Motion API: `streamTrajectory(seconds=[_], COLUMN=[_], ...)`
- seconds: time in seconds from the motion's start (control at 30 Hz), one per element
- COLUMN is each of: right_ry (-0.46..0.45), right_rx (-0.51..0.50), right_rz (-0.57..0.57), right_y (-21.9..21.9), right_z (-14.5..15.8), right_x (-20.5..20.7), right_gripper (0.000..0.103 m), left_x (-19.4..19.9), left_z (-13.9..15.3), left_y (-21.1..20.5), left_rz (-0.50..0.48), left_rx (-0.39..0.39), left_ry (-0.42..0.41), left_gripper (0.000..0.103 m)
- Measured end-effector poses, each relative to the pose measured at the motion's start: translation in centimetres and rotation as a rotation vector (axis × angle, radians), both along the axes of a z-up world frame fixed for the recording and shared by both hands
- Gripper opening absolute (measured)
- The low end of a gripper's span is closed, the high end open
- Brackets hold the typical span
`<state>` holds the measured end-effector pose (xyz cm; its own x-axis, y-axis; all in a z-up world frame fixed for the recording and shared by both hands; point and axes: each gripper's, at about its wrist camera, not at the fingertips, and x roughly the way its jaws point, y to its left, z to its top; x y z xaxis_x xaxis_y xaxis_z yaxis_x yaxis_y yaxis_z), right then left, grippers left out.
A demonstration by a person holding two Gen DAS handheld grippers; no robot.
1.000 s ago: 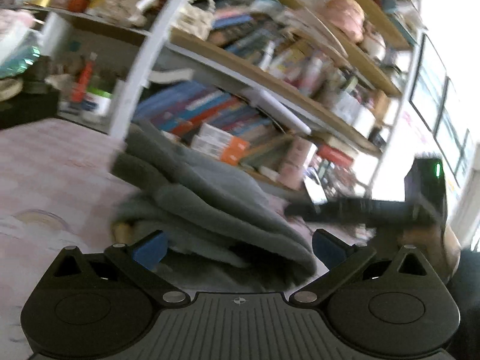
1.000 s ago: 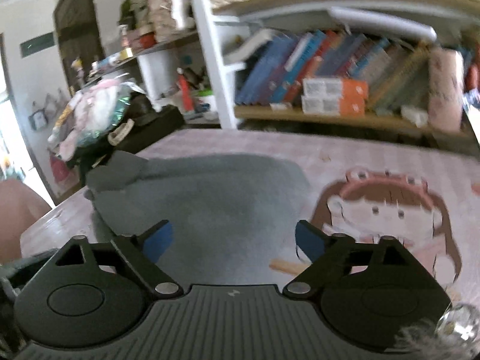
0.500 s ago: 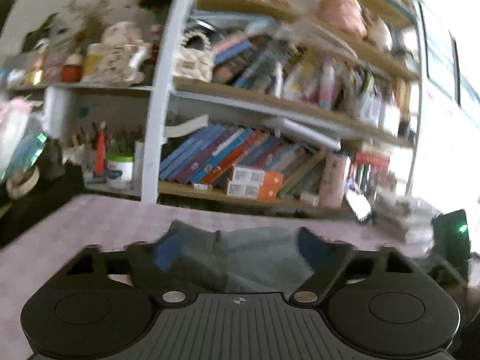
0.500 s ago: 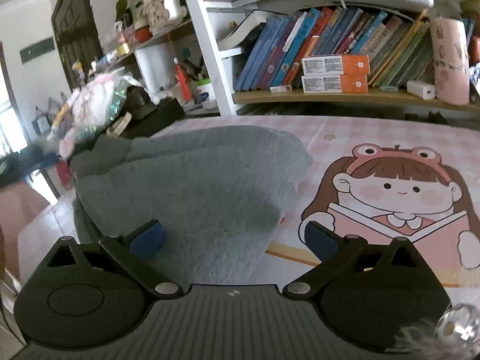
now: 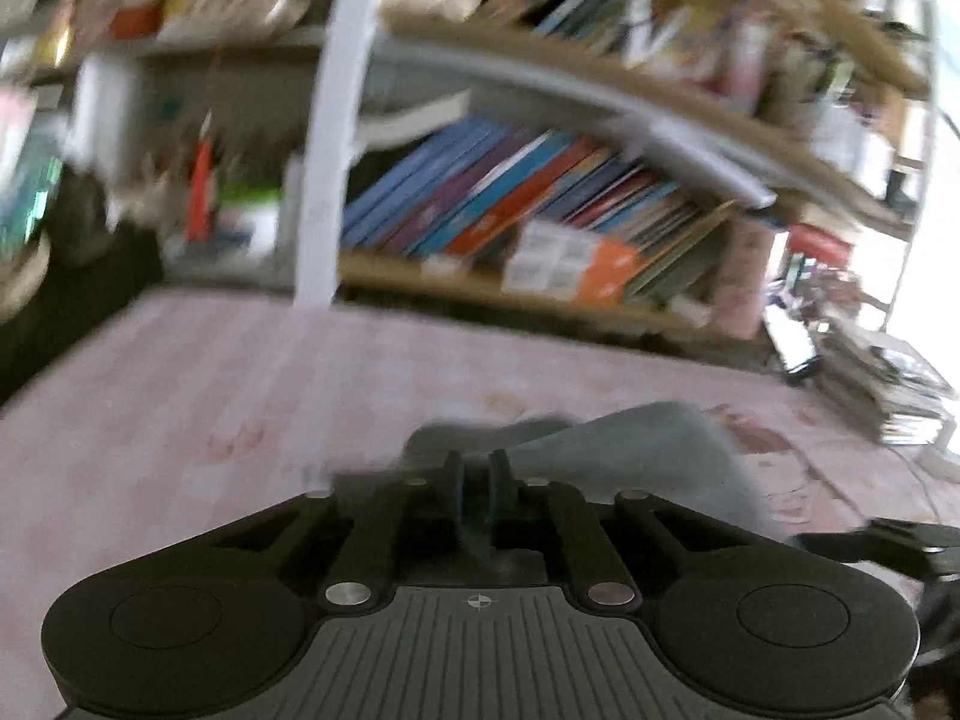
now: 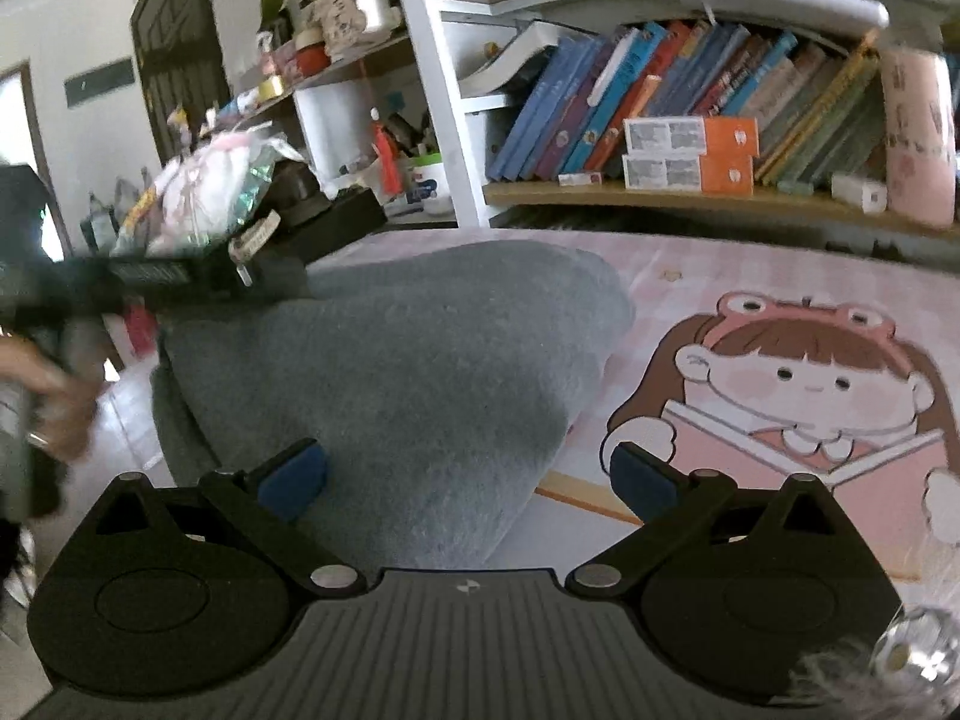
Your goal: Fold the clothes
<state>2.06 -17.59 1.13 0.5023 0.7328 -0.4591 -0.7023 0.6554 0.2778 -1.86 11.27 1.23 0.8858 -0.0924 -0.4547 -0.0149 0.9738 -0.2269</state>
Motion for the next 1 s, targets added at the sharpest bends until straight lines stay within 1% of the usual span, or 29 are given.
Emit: streamTrajectory(seconds=[0.1, 0.2, 0.27, 0.3, 0.33, 0.37, 0.43, 0.47, 0.53, 0.6, 0.8, 0.9, 1.0], right_ry=[0.045, 0.064, 0.070, 0.070, 0.073, 0.076, 0.084, 0.088, 0.091, 0.092, 0.108, 0.131, 0.170], right_rx=[0.042, 0.047, 0.053, 0.056, 0.059, 0.062, 0.067, 0.070, 0.074, 0.078, 0.098, 0.114, 0.147], right_rz=[-0.004, -0.008, -0.008, -0.011, -0.013, -0.015, -0.019, -0.020, -0.021, -0.023, -0.033, -0.033, -0.027], right_y=[-0.4, -0.4, -0.5, -0.5, -0.6, -0.6, -0.7, -0.7, -0.7, -0.8, -1.1, -1.3, -1.6], right_z=[0.0, -0.1, -0.2, -0.1, -0.2, -0.2, -0.3, -0.3, -0.3, -0.3, -0.4, -0.5, -0.6], right_x=[0.3, 0.4, 0.4, 0.4, 0.4, 0.4, 0.4, 0.4, 0.4, 0.4, 0.6, 0.8, 1.1], right_gripper=[0.102, 0.102, 0.102, 0.102, 0.102, 0.102, 0.102, 0.102, 0.102, 0.102, 0.102, 0.102, 0.102], left_x=[-0.3, -0.6, -1.4, -1.9, -2.4, -3.0, -4.0, -4.6, -5.0, -5.0, -3.3, -2.8, -2.5], left_z=[-1.3, -0.7, -0.2, 0.1, 0.4, 0.8, 1.1, 1.2, 1.1, 0.6, -1.3, -1.5, -1.9], left_y=[0.2, -0.3, -0.2, -0.1, 0.1, 0.3, 0.6, 0.7, 0.8, 0.8, 2.9, 2.4, 2.4], left_rz=[0.008, 0.004, 0.009, 0.018, 0.027, 0.036, 0.053, 0.059, 0.045, 0.055, 0.080, 0.049, 0.005], left_rx=[-0.017, 0.028, 0.028, 0.021, 0.015, 0.008, 0.004, 0.006, 0.013, 0.031, -0.146, -0.132, -0.183], left_ry=[-0.016, -0.020, -0.038, -0.055, -0.071, -0.088, -0.115, -0.125, -0.118, -0.085, 0.021, 0.036, 0.053], left_gripper=[0.008, 0.009, 0.012, 0.016, 0.027, 0.035, 0.082, 0.085, 0.085, 0.085, 0.087, 0.087, 0.086])
